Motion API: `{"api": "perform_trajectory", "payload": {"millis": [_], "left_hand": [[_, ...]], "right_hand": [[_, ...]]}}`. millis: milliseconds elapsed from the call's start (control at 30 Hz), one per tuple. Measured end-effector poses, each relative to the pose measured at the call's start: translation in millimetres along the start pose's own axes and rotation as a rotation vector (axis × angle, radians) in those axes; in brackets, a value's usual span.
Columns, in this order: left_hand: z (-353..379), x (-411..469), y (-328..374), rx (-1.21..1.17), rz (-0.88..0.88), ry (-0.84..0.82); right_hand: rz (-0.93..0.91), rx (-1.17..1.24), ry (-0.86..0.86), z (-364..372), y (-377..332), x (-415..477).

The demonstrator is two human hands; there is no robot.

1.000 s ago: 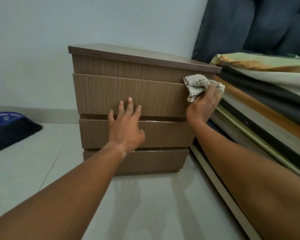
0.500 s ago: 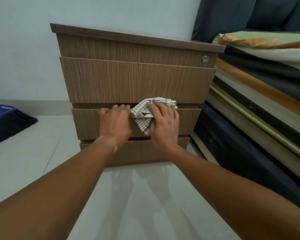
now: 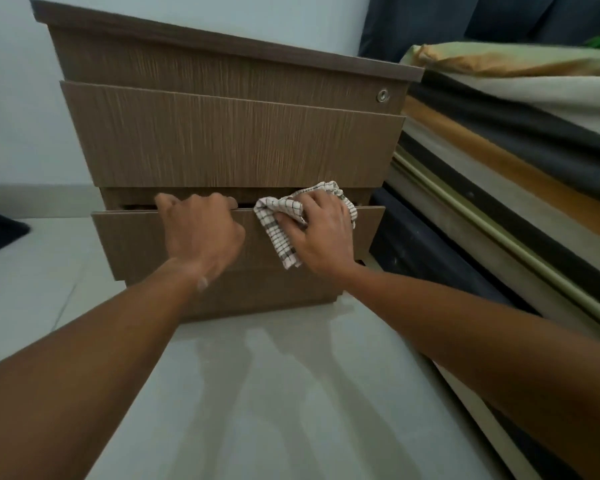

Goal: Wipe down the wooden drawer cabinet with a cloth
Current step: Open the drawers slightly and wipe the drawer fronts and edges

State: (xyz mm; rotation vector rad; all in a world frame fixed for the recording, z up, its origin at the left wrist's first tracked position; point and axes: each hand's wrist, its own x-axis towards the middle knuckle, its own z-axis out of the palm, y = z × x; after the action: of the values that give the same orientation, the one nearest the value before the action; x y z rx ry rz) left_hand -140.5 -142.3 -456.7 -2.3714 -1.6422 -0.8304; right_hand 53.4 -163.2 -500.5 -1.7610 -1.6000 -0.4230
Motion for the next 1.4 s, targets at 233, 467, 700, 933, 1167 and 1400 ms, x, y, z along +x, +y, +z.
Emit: {"api": "perform_trajectory", "payload": {"millis": [233, 467, 700, 933, 1167, 1400], "left_hand": [[2.4, 4.1, 18.8, 0.071, 0.014, 0.042], [4.1, 19.4, 18.0, 0.112, 0.004, 0.003], [2.8, 23.1, 15.2, 0.039, 0.016, -0.017], [4.4, 19.4, 14.1, -0.034, 0.042, 0.011], [4.7, 19.2, 16.5, 0.001, 0.054, 0.016], [1.9, 19.4, 15.1, -0.014, 0.053, 0.01]], "right_hand": [[0.091, -0.065, 0.098, -14.4, 76.0, -15.6], [0.618, 0.455, 0.307, -5.2, 64.2, -18.1], [1.24, 0.831, 0.489, 8.0, 50.6, -9.9], [1.342, 0.96, 0.309, 21.5, 50.4, -42.3], [0.891, 0.666, 0.49, 15.2, 20.3, -18.9], [0.413, 0.235, 0.116, 31.9, -18.0, -39.6]]}}
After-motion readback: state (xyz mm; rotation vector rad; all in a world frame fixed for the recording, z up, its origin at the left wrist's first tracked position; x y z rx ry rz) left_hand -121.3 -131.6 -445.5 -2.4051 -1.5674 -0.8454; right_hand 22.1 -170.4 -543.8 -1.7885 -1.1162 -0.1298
